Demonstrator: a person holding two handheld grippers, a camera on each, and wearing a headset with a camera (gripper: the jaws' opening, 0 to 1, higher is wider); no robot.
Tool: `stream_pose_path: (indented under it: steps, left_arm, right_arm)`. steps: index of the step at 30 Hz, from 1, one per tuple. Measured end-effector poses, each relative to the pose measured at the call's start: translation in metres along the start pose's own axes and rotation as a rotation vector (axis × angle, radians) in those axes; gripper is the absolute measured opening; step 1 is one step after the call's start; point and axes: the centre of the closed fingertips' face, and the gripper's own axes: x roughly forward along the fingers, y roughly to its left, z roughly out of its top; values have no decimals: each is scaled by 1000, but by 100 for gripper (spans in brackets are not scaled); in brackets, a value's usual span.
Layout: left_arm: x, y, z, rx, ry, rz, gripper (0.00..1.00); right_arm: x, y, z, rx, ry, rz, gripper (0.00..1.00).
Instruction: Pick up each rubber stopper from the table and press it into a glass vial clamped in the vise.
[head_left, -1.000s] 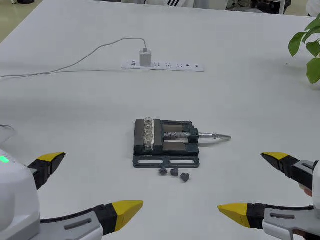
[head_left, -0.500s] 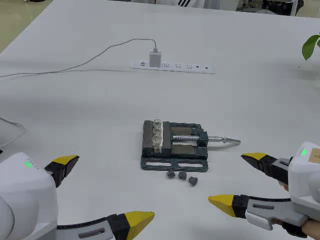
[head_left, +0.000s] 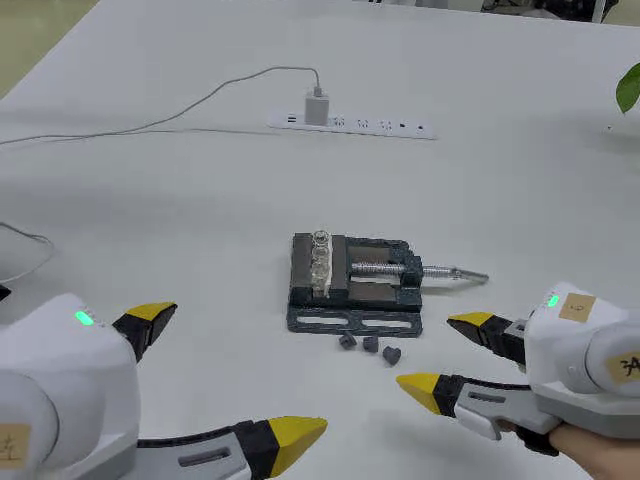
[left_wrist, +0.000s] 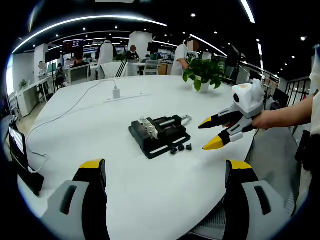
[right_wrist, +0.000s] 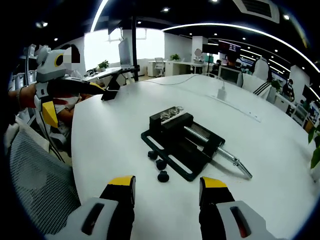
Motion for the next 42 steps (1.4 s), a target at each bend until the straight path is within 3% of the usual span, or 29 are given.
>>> stream_pose_path:
  steps: [20, 42]
  left_arm:
    - [0, 1, -6, -18, 8, -2, 98]
    - [3, 1, -10, -31, 14, -5, 98]
  right_arm:
    - [28, 6, -15, 23, 48, 3, 25]
    - [34, 5, -16, 33, 45, -10, 9]
